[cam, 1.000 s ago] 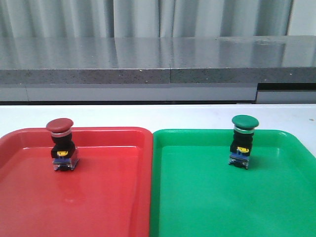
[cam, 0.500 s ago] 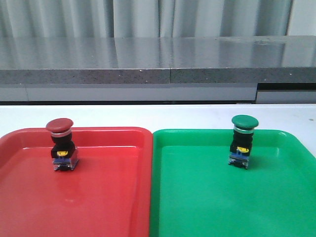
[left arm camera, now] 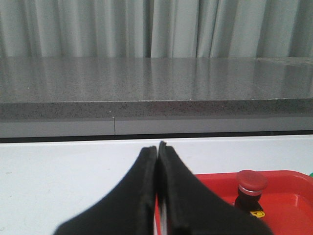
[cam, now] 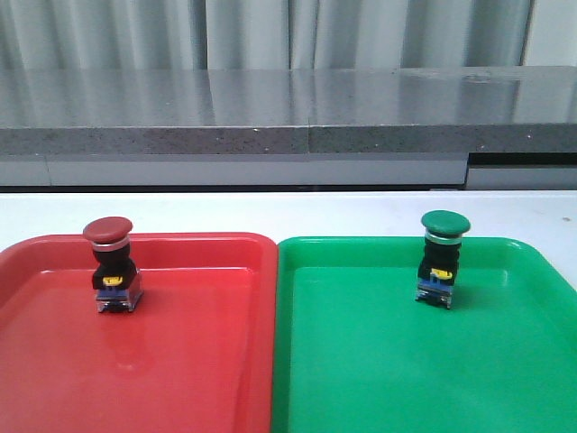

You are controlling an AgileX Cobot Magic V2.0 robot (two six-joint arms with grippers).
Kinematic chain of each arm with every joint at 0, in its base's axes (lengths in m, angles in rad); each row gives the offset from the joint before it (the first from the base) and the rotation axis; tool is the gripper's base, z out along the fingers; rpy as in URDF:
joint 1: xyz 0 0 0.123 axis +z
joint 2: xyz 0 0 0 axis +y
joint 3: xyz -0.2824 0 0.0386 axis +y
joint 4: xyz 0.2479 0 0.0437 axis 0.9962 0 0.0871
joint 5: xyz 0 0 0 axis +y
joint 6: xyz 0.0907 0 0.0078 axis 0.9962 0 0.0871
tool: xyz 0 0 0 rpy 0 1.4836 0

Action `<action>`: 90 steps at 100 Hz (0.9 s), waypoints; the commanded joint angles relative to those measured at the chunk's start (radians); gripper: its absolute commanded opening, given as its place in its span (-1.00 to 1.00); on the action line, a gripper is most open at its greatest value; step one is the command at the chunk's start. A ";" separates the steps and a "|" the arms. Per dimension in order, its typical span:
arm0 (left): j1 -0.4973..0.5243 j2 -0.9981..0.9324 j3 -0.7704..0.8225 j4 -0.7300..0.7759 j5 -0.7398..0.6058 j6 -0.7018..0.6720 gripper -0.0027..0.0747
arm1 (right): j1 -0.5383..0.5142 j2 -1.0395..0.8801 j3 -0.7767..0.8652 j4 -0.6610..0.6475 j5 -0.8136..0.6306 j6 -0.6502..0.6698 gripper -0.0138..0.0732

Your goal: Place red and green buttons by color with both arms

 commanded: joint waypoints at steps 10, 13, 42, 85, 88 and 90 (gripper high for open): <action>0.002 -0.029 0.043 -0.003 -0.076 0.000 -0.98 | -0.061 -0.023 0.062 0.027 -0.156 -0.014 -0.84; 0.002 -0.029 0.043 -0.003 -0.076 0.000 -0.98 | -0.063 -0.023 0.073 0.029 -0.175 -0.012 -0.84; 0.002 -0.029 0.043 -0.003 -0.076 0.000 -0.98 | -0.064 -0.023 0.201 0.030 -0.379 0.035 -0.84; 0.002 -0.029 0.043 -0.003 -0.076 0.000 -0.98 | -0.064 -0.023 0.243 0.024 -0.416 0.089 -0.84; 0.002 -0.029 0.043 -0.003 -0.076 0.000 -0.98 | -0.064 -0.023 0.243 0.024 -0.416 0.089 -0.84; 0.002 -0.029 0.043 -0.003 -0.076 0.000 -0.98 | -0.064 -0.023 0.243 0.024 -0.416 0.089 -0.84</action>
